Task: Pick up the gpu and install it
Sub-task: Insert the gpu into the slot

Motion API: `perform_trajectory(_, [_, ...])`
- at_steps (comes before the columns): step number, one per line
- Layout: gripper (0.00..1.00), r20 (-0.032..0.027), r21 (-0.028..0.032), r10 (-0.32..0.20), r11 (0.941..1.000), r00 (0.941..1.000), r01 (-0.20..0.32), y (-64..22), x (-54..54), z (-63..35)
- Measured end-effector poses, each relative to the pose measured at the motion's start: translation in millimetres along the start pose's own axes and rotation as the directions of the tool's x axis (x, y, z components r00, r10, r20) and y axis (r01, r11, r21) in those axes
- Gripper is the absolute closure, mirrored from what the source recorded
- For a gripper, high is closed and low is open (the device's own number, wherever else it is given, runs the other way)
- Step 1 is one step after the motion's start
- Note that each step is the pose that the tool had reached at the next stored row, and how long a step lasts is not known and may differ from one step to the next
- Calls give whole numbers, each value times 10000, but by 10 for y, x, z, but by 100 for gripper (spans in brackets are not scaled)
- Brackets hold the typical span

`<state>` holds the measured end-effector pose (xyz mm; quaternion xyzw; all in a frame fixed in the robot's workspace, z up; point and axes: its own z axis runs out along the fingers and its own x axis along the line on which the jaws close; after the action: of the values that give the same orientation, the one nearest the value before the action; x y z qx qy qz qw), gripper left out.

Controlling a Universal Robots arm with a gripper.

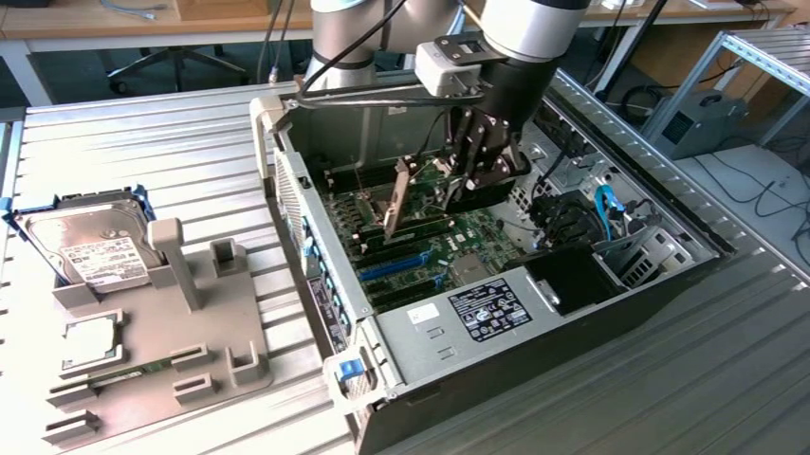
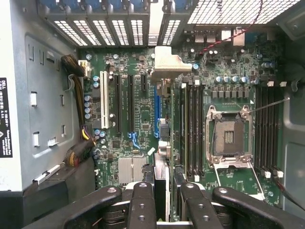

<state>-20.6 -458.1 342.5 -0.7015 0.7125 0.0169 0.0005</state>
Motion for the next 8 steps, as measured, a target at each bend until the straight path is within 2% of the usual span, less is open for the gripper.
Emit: perform_trajectory(8, [74, 1, 1, 0, 10000, 10000, 0, 96, 26, 43])
